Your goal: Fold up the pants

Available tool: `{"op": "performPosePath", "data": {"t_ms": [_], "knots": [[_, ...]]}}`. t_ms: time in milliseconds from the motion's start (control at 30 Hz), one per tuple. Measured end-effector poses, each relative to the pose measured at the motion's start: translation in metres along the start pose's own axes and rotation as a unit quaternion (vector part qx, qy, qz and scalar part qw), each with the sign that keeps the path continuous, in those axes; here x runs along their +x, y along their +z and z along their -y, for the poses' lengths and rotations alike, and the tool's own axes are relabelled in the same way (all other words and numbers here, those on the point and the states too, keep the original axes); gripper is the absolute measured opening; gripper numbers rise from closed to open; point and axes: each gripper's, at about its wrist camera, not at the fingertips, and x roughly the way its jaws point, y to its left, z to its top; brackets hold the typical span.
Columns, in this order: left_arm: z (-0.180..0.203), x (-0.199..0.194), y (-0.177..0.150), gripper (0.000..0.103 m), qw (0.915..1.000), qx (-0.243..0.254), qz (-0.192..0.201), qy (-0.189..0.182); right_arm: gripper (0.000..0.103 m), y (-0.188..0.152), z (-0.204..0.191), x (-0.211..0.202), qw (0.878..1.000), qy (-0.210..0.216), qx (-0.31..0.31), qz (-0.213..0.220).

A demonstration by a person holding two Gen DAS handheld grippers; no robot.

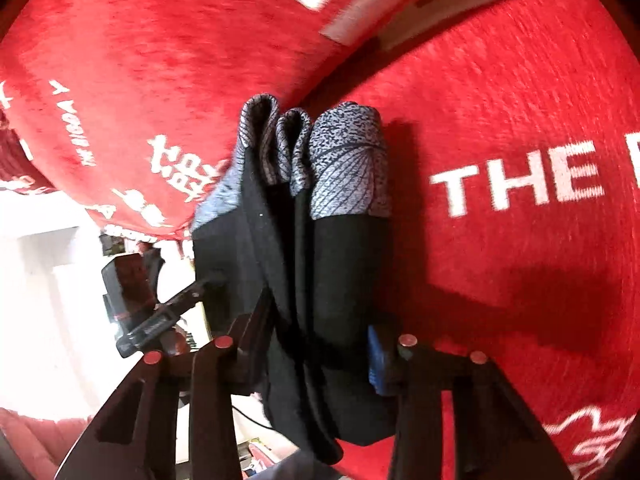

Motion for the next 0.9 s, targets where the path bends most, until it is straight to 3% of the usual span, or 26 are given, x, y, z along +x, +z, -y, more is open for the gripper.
{"op": "performPosePath", "data": {"t_ms": [333,367,400,433,467,500,567,633,700,900], "knots": [[0.017,-0.048,-0.055,0.057,0.9988,-0.028,-0.019,0.034,0.041,-0.061,-0.027,-0.027,0.998,0.067,0.001,-0.015],[0.016,-0.046,-0.064,0.057,0.9984,-0.03,-0.025,0.041,0.041,-0.067,-0.027,-0.025,0.998,0.067,0.001,-0.017],[0.016,-0.042,-0.067,0.064,0.9976,-0.031,-0.029,0.054,0.041,-0.076,-0.027,-0.024,0.998,0.063,-0.001,-0.02],[0.015,-0.035,-0.074,0.067,0.9949,-0.029,-0.032,0.092,0.041,-0.082,-0.025,-0.024,0.998,0.057,-0.003,-0.022],[0.014,-0.028,-0.079,0.067,0.9906,-0.022,-0.033,0.131,0.041,-0.089,-0.022,-0.02,0.999,0.04,-0.006,-0.025],[0.013,-0.02,-0.084,0.077,0.9859,-0.012,-0.034,0.163,0.043,-0.093,-0.02,-0.013,0.999,0.016,-0.008,-0.029],[0.009,-0.021,-0.089,0.093,0.9837,-0.018,-0.008,0.179,0.049,-0.103,-0.01,0.006,0.996,-0.076,-0.017,-0.037],[0.008,-0.021,-0.089,0.093,0.9838,-0.023,-0.003,0.178,0.056,-0.106,-0.005,0.012,0.994,-0.104,-0.013,-0.026],[0.012,-0.02,-0.089,0.093,0.9836,-0.026,-0.001,0.179,0.059,-0.106,-0.004,0.011,0.995,-0.1,0.006,-0.013],[0.017,-0.021,-0.088,0.093,0.982,-0.019,0.005,0.188,0.068,-0.115,-0.027,0.009,0.981,-0.192,-0.033,-0.004]]}}
